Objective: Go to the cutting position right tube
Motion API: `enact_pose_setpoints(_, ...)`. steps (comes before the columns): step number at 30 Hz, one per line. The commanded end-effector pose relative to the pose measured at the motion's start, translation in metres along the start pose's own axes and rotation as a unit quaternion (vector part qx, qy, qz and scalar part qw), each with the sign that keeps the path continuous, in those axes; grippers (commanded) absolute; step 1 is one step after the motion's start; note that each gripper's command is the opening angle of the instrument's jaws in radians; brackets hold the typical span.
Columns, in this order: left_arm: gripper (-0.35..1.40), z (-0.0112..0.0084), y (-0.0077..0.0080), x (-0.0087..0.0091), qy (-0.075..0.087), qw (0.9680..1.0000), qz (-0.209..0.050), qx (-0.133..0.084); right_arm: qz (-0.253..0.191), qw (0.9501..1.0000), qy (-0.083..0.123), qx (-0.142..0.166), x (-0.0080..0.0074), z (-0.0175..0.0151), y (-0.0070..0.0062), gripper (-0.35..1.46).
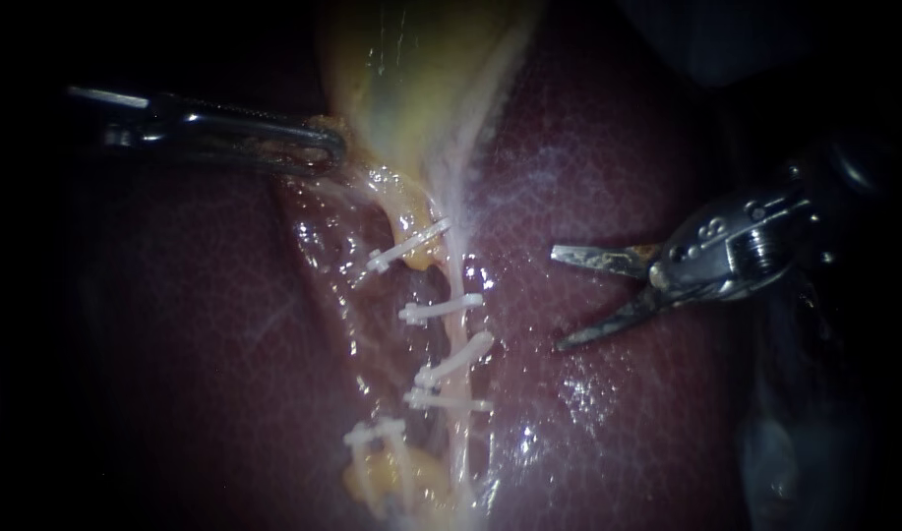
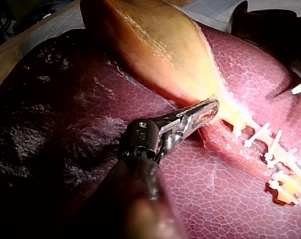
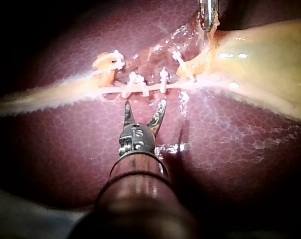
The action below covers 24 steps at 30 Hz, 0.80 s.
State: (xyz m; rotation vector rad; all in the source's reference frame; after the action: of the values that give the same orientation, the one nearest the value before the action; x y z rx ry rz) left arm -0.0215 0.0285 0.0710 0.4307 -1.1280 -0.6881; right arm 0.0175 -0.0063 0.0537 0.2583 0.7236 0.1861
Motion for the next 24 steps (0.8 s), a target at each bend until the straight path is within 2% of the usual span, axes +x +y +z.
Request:
enact_pose_setpoints(1, -0.35, 0.0, 0.0, 0.0, 0.0, 1.0, 0.0, 0.0, 0.0, 1.0, 0.005, -0.002, 0.0, 0.0001, 0.0, 1.36)
enact_pose_setpoints(4, -0.35, 0.0, -0.0001, 0.0, 0.0, 1.0, 0.0, 0.0, 0.002, 0.9999, 0.013, 0.009, -0.0003, 0.0006, 0.0001, 1.36)
enact_pose_setpoints(7, -0.35, 0.0, -0.0002, 0.0, 0.0, 1.0, 0.0, -0.001, 0.032, 0.9989, 0.022, 0.027, -0.0005, 0.0014, 0.0001, 1.34)
enact_pose_setpoints(10, -0.35, 0.0, -0.0002, -0.0001, 0.0, 1.0, 0.0, -0.001, 0.072, 0.9957, 0.031, 0.05, -0.0008, 0.0026, -0.0001, 1.34)
enact_pose_setpoints(13, -0.35, 0.0001, -0.0004, -0.0001, 0.0, 1.0, 0.0, -0.001, 0.112, 0.9905, 0.036, 0.072, -0.0013, 0.0042, -0.0005, 1.34)
enact_pose_setpoints(17, -0.35, 0.0001, -0.0006, -0.0002, 0.0, 1.0, -0.001, -0.002, 0.162, 0.9813, 0.036, 0.098, -0.0025, 0.0064, -0.0012, 1.34)
enact_pose_setpoints(20, -0.35, 0.0, -0.0008, -0.0003, 0.0, 1.0, -0.001, -0.004, 0.198, 0.9726, 0.035, 0.117, -0.0034, 0.0077, -0.0015, 1.34)
enact_pose_setpoints(23, -0.35, 0.0, -0.0009, -0.0003, 0.0, 1.0, -0.001, -0.004, 0.243, 0.9604, 0.031, 0.133, -0.0044, 0.0086, -0.0017, 1.34)
enact_pose_setpoints(24, -0.35, 0.0, -0.0009, -0.0003, 0.0, 1.0, -0.001, -0.004, 0.25, 0.958, 0.029, 0.137, -0.0047, 0.0087, -0.0018, 1.32)
